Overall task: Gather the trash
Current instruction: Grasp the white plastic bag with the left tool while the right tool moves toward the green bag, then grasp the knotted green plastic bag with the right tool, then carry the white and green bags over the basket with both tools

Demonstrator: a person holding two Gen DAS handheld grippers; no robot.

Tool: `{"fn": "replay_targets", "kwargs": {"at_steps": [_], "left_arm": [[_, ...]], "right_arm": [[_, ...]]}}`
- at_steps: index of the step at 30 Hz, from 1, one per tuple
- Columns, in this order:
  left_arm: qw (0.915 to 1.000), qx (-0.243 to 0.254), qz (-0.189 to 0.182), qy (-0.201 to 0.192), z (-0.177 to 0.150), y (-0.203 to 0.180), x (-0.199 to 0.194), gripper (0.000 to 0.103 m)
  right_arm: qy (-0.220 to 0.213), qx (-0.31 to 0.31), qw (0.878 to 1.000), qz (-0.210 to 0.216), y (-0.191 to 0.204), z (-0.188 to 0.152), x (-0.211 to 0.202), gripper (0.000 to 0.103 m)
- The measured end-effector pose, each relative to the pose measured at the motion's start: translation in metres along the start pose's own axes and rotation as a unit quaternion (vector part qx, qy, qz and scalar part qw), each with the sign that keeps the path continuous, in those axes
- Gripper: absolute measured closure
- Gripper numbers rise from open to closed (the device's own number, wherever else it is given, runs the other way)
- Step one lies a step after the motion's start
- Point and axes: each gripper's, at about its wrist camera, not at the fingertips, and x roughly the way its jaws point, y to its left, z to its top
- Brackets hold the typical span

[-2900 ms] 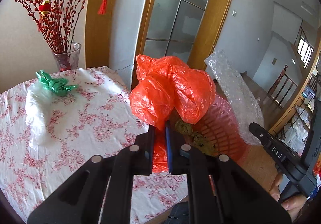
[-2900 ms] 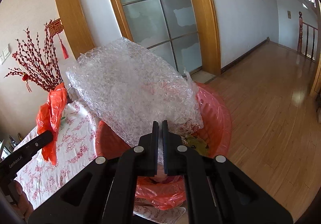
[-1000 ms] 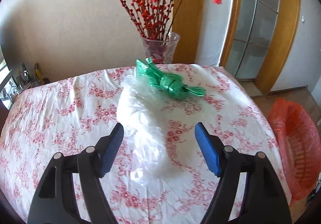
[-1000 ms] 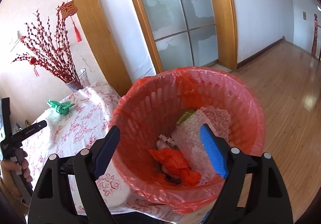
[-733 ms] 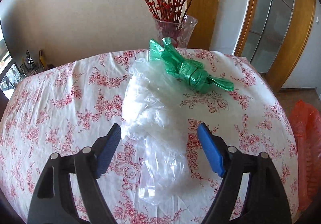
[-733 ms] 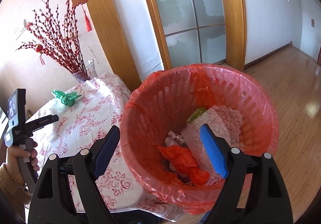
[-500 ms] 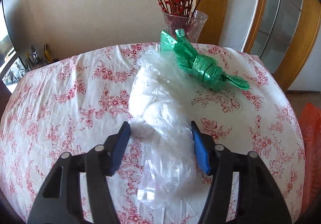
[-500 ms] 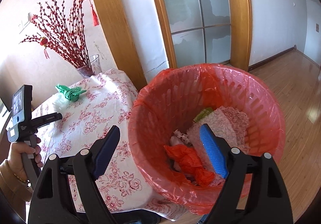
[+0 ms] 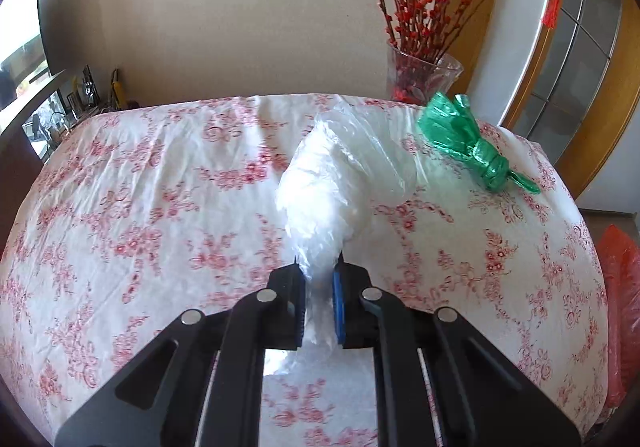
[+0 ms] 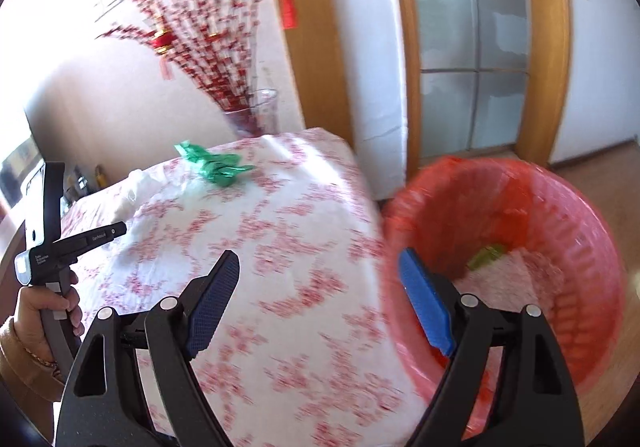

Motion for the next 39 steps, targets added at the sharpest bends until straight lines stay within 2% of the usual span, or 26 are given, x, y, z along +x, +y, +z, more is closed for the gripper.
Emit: {"fn": "replay_targets", "kwargs": {"at_steps": [4, 8, 10, 19, 22, 23, 24, 25, 27, 33, 39], "left_arm": [[0.9997, -0.023, -0.003, -0.009, 0.004, 0.032, -0.011, 0.091], [0.9993, -0.029, -0.001, -0.024, 0.006, 0.053, -0.023, 0.091], [0.9991, -0.031, -0.001, -0.029, 0.009, 0.061, -0.026, 0.091], [0.9985, -0.043, -0.011, -0.032, 0.014, 0.078, -0.024, 0.091], [0.9987, -0.039, -0.010, -0.031, 0.013, 0.078, -0.023, 0.091], [0.9988, -0.038, -0.010, -0.031, 0.013, 0.077, -0.022, 0.091], [0.9988, -0.037, -0.011, -0.031, 0.013, 0.075, -0.022, 0.091], [0.9988, -0.035, -0.012, -0.030, 0.012, 0.074, -0.022, 0.091], [0.9990, -0.030, -0.013, -0.031, 0.010, 0.070, -0.024, 0.091], [0.9988, -0.012, -0.033, -0.035, 0.002, 0.044, -0.036, 0.091], [0.9966, 0.015, -0.072, -0.038, -0.013, 0.003, -0.055, 0.091]], "right_arm": [[0.009, -0.043, 0.998, 0.033, 0.041, 0.019, 0.029, 0.024], [0.031, -0.069, 0.996, 0.055, 0.076, 0.037, 0.070, 0.040], [0.044, -0.077, 0.994, 0.063, 0.091, 0.045, 0.094, 0.041], [0.068, -0.142, 0.987, 0.018, 0.137, 0.070, 0.179, 0.042], [0.096, -0.150, 0.984, 0.004, 0.137, 0.068, 0.198, 0.042], [0.106, -0.146, 0.984, 0.001, 0.135, 0.066, 0.203, 0.052], [0.113, -0.142, 0.983, -0.008, 0.131, 0.064, 0.204, 0.073], [0.111, -0.135, 0.985, -0.012, 0.125, 0.063, 0.202, 0.077], [0.115, -0.106, 0.988, 0.010, 0.111, 0.060, 0.191, 0.081], [0.104, -0.066, 0.992, 0.039, 0.074, 0.038, 0.127, 0.082], [0.074, -0.042, 0.996, 0.037, 0.045, 0.011, 0.053, 0.082]]}}
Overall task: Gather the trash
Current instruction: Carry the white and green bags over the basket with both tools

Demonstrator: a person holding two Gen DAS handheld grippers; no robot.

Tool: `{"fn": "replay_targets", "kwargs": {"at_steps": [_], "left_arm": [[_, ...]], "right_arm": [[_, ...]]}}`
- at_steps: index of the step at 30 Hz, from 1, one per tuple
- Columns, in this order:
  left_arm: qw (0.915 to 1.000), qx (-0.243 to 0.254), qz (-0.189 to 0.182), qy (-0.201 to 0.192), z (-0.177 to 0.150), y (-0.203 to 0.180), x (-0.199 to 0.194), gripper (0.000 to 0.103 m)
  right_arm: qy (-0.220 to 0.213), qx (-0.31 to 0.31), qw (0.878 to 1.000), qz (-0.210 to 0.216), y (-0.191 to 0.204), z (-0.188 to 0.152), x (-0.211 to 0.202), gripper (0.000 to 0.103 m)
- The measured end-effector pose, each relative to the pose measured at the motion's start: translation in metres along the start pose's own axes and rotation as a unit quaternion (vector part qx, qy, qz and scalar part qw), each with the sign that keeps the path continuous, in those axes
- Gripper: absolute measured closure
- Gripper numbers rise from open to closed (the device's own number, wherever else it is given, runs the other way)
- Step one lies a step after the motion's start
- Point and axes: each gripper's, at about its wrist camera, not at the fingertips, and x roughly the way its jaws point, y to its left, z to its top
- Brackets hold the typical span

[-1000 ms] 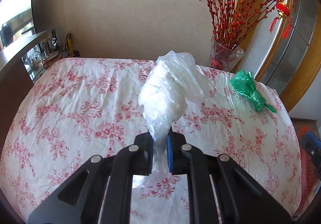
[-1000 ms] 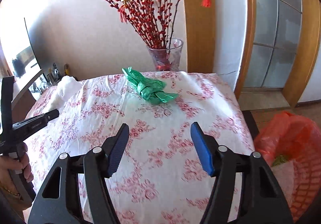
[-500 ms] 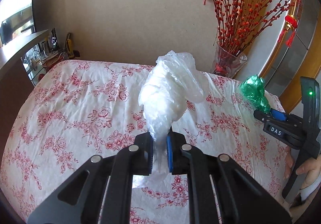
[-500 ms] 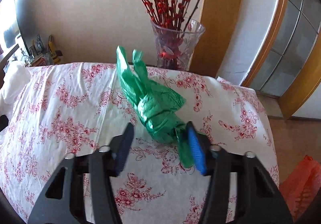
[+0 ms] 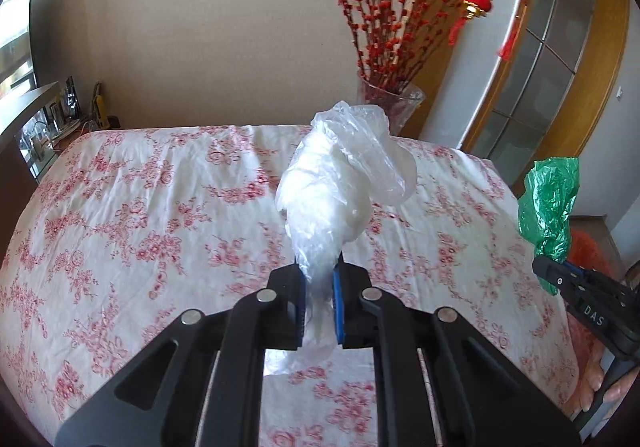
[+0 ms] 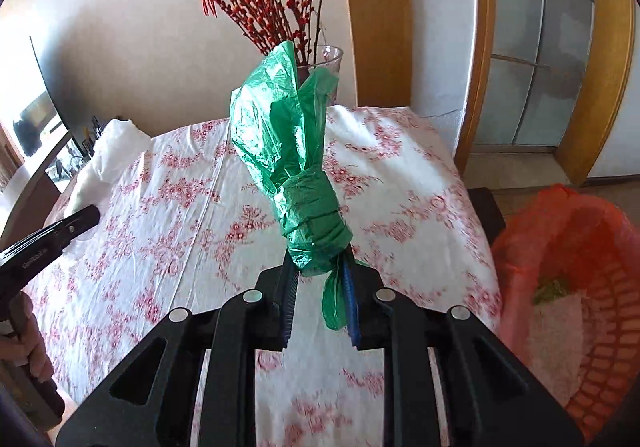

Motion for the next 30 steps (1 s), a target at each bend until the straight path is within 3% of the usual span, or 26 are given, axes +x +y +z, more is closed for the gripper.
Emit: {"fn": "replay_targets", "kwargs": {"at_steps": [8, 15, 30], "left_arm": [[0.9973, 0.036, -0.064, -0.001, -0.019, -0.065, -0.027, 0.091], [0.9931, 0.062, -0.099, -0.010, -0.040, -0.111, -0.049, 0.091], [0.9823, 0.121, -0.142, -0.011, -0.078, -0.205, -0.073, 0.091]], "right_arm": [[-0.047, 0.074, 0.996, -0.001, -0.037, -0.029, -0.067, 0.082], [-0.084, 0.116, 0.990, -0.016, -0.054, -0.055, -0.108, 0.082], [-0.112, 0.159, 0.975, -0.110, -0.108, -0.093, -0.151, 0.082]]}}
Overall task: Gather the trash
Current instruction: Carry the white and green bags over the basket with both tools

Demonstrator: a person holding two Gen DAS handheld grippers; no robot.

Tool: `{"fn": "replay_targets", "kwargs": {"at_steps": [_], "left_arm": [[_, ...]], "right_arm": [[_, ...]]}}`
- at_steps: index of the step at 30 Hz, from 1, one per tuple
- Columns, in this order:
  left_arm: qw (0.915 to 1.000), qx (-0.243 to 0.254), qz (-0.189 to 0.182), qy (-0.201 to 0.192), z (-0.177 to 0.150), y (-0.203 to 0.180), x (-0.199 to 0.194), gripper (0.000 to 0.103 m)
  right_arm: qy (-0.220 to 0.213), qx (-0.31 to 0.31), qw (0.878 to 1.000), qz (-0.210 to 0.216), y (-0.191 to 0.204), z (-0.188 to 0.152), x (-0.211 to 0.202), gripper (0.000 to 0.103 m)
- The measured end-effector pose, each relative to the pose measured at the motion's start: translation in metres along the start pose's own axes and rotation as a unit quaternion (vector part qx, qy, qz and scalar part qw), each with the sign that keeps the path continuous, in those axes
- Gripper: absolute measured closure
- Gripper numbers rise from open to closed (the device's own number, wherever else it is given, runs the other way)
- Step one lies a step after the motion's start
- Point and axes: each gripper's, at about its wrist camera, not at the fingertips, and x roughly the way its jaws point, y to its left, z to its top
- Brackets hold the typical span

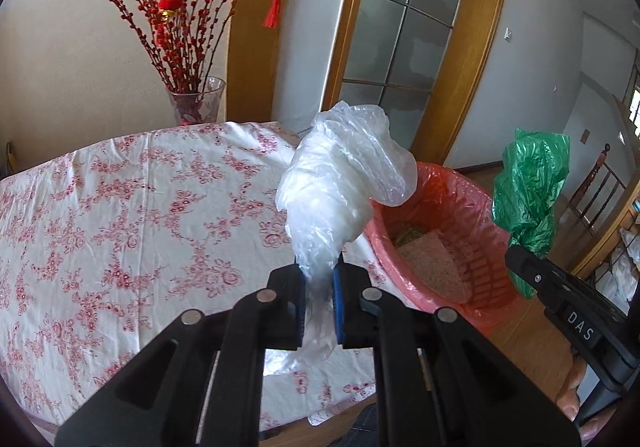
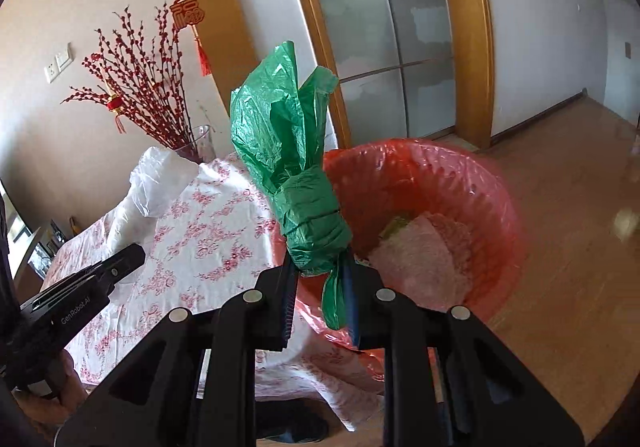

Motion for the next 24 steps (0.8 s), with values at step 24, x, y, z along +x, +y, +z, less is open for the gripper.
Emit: {"fn": "replay_targets", "kwargs": {"at_steps": [24], "left_arm": [[0.9969, 0.063, -0.022, 0.040, -0.007, -0.063, 0.038, 0.091]], "right_arm": [[0.013, 0.050, 0.999, -0.011, -0.043, -0.002, 0.009, 0.082]]}}
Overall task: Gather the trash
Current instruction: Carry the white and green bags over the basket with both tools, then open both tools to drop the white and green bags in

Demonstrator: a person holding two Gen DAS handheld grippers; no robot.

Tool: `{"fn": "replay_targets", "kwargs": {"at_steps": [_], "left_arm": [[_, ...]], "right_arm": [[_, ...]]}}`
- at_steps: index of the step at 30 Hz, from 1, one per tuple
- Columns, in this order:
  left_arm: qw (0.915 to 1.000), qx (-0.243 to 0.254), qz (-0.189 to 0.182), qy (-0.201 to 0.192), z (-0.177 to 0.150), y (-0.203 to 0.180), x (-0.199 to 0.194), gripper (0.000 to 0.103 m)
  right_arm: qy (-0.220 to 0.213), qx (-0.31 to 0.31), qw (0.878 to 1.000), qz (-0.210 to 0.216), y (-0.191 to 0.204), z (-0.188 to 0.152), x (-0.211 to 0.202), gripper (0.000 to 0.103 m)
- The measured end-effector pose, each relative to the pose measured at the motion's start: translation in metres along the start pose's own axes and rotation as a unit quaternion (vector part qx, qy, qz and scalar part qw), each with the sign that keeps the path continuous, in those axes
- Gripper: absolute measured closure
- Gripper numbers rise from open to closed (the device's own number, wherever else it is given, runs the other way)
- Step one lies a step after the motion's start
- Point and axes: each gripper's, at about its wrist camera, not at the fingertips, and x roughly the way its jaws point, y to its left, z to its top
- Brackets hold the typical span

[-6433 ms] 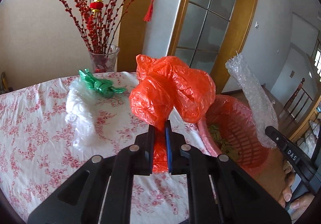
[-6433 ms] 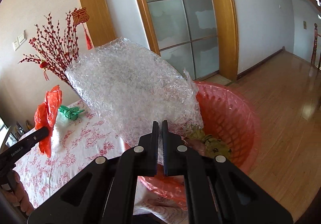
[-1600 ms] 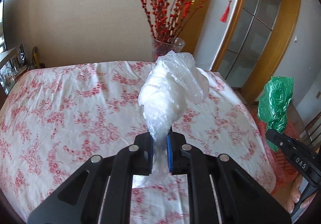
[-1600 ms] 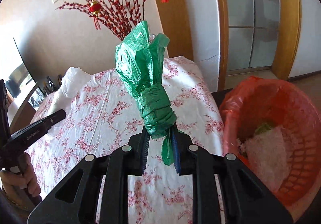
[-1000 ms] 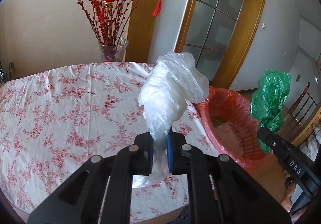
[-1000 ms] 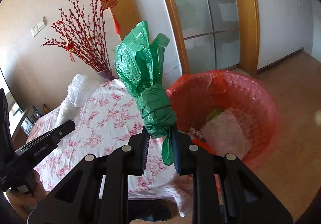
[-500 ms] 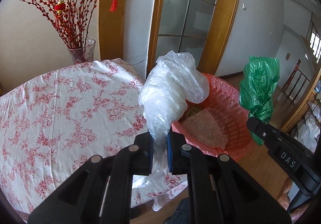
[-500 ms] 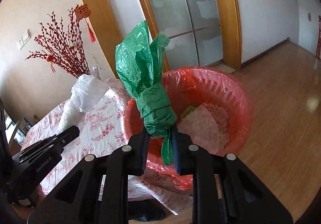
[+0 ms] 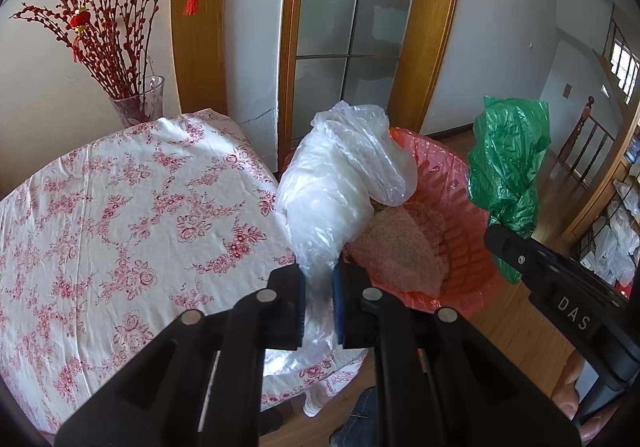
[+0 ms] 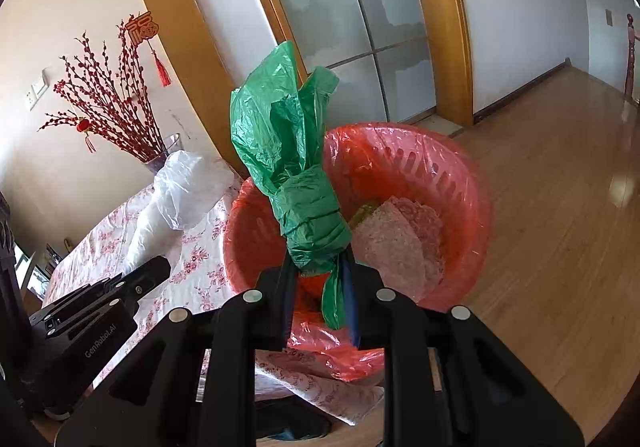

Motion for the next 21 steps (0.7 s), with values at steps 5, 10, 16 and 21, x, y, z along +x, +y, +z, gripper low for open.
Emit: {"fn": "replay_targets", "kwargs": {"at_steps": [5, 10, 16, 21], "left_arm": [[0.9997, -0.006, -0.022, 0.013, 0.004, -0.004, 0.011, 0.091], [0.9986, -0.011, -0.048, 0.020, 0.016, -0.010, 0.024, 0.091], [0.9968, -0.015, -0.071, 0.033, 0.029, -0.021, 0.043, 0.091], [0.9955, -0.017, -0.086, 0.035, 0.038, -0.028, 0.057, 0.086]], "right_arm": [[0.003, 0.014, 1.000, -0.001, -0.008, 0.004, 0.004, 0.082], [-0.001, 0.033, 0.999, -0.004, -0.023, 0.016, 0.007, 0.082], [0.000, 0.055, 0.998, 0.002, -0.039, 0.030, 0.013, 0.082], [-0.003, 0.058, 0.998, 0.014, -0.041, 0.042, 0.020, 0.078]]}}
